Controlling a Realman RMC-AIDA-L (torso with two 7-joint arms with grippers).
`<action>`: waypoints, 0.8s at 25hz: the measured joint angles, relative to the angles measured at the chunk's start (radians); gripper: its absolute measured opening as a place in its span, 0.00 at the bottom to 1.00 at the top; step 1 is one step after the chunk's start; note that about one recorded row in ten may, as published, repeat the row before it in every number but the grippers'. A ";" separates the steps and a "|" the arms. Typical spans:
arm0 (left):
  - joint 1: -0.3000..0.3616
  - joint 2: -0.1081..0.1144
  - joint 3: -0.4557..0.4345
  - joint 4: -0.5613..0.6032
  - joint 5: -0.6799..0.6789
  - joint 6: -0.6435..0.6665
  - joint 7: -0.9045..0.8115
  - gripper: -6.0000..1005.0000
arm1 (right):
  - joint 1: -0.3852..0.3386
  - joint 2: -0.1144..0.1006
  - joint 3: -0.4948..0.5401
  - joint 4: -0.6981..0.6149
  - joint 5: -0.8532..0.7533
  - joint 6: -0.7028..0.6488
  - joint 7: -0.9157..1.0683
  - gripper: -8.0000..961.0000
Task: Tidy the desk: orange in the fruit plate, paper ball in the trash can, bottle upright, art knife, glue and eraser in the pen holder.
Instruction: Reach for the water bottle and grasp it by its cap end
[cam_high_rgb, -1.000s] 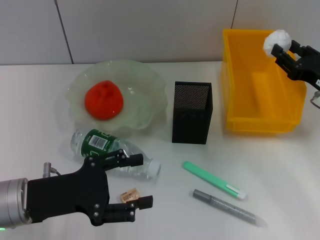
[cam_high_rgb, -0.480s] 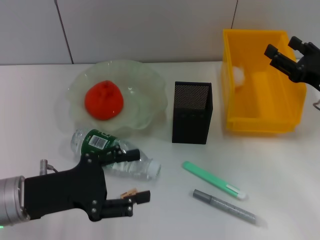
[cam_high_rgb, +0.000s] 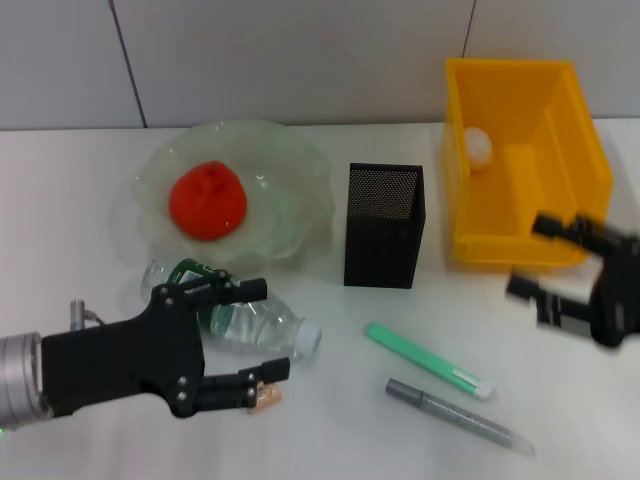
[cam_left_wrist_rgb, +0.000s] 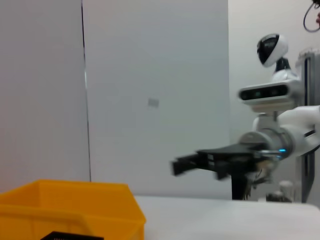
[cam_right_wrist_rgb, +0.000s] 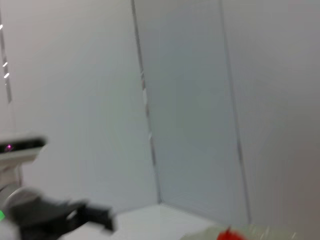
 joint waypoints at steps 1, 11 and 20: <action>-0.005 0.001 0.002 0.007 0.004 -0.009 -0.005 0.80 | -0.016 0.002 -0.005 0.001 -0.017 -0.009 -0.010 0.84; -0.089 -0.006 0.029 0.255 0.193 -0.047 -0.182 0.80 | -0.095 -0.018 0.005 -0.018 -0.140 -0.117 -0.007 0.84; -0.115 -0.008 0.352 0.566 0.261 -0.181 -0.345 0.80 | -0.111 -0.033 0.005 -0.018 -0.210 -0.126 0.070 0.84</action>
